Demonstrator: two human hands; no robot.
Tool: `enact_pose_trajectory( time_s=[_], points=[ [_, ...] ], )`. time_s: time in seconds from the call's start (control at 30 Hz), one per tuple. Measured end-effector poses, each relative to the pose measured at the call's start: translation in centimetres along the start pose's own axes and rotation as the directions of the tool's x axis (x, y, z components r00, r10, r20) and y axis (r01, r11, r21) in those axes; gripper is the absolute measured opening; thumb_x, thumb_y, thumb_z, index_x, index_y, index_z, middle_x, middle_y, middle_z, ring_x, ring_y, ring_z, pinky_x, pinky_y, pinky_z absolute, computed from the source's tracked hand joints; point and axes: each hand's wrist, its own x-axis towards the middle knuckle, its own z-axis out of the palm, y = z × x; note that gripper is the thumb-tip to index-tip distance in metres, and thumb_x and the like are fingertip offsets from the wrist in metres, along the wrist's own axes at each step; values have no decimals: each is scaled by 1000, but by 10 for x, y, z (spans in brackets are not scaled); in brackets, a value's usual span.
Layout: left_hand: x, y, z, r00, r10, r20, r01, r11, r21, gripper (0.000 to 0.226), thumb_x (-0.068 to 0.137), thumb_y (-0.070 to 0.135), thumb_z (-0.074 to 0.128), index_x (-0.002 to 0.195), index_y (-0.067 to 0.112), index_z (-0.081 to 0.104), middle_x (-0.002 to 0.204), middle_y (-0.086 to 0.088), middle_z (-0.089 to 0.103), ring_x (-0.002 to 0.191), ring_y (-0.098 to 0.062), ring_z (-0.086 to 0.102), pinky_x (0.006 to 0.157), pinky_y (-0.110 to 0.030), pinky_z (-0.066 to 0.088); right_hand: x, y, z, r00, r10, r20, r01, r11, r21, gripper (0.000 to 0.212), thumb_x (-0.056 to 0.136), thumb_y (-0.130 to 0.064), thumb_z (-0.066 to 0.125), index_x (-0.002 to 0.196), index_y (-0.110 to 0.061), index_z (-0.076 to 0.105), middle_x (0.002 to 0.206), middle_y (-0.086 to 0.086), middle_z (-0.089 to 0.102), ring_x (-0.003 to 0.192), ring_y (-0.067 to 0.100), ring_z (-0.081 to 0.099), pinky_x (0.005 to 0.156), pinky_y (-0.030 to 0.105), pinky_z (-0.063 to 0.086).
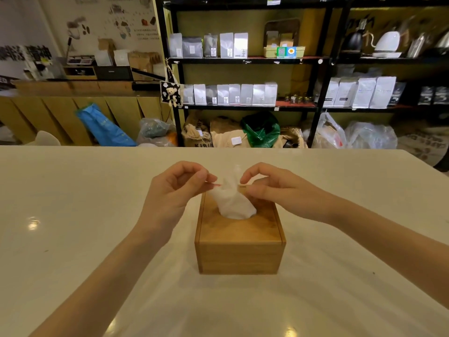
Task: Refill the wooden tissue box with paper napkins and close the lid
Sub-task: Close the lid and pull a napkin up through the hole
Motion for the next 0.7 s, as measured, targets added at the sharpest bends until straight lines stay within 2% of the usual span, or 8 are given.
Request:
enact_pose_trajectory(
  time_s=[0.1,0.13,0.2,0.3,0.4,0.53,0.63,0.7],
  points=[
    [1,4,2,999,0,-43,-4,997,-78,8,86,13,53,86,14,61,74,8,72,75,-9,69,68,-18,56,1,0,0,1000,5,13,-5,999,47,31,87,-20,58,107,-43,50,81,-9,61,81,2,61,80,16,50],
    [2,4,3,999,0,-43,0,1000,-22,9,84,17,56,91,15,61,82,9,70,83,-10,67,73,-19,55,2,-1,-1,1000,8,22,-9,999,39,38,86,-16,60,110,-43,48,82,-9,57,83,4,58,82,17,49],
    [4,0,5,998,-55,5,53,985,165,35,74,32,62,107,20,59,99,11,62,95,-5,58,80,-17,48,2,-5,-2,997,9,77,-6,999,-34,46,86,-9,59,113,-43,45,91,-9,52,92,7,52,84,18,45],
    [4,0,7,971,-210,115,161,927,338,51,66,47,61,114,31,56,104,15,57,94,0,53,73,-11,40,4,-6,0,991,4,130,10,994,-107,43,87,-9,56,107,-45,44,106,-24,42,107,2,42,86,12,39],
    [5,6,5,969,-177,173,117,944,308,25,75,28,69,97,36,62,89,11,67,86,-5,63,66,-12,50,8,-5,3,997,33,76,-30,999,-34,49,83,-14,56,120,-41,38,111,-27,40,115,5,39,86,12,39],
    [9,11,5,978,-46,202,6,981,195,22,79,9,66,90,28,68,78,18,71,78,2,66,68,-11,54,14,-6,3,993,81,88,-86,994,62,70,66,-22,46,130,-44,30,120,-17,42,108,2,44,81,10,39],
    [11,11,6,980,14,199,-45,988,149,20,78,8,65,88,26,68,79,22,71,80,3,66,69,-12,54,15,-2,1,992,82,92,-94,987,132,49,76,-19,56,118,-42,43,114,-7,55,104,7,52,84,16,44],
    [11,8,6,984,34,175,-55,992,117,22,79,7,63,88,27,67,81,22,71,84,2,66,70,-12,54,13,1,-3,998,44,54,-52,987,149,35,83,-9,60,109,-32,56,103,-4,63,102,14,58,89,22,48]
  ],
)
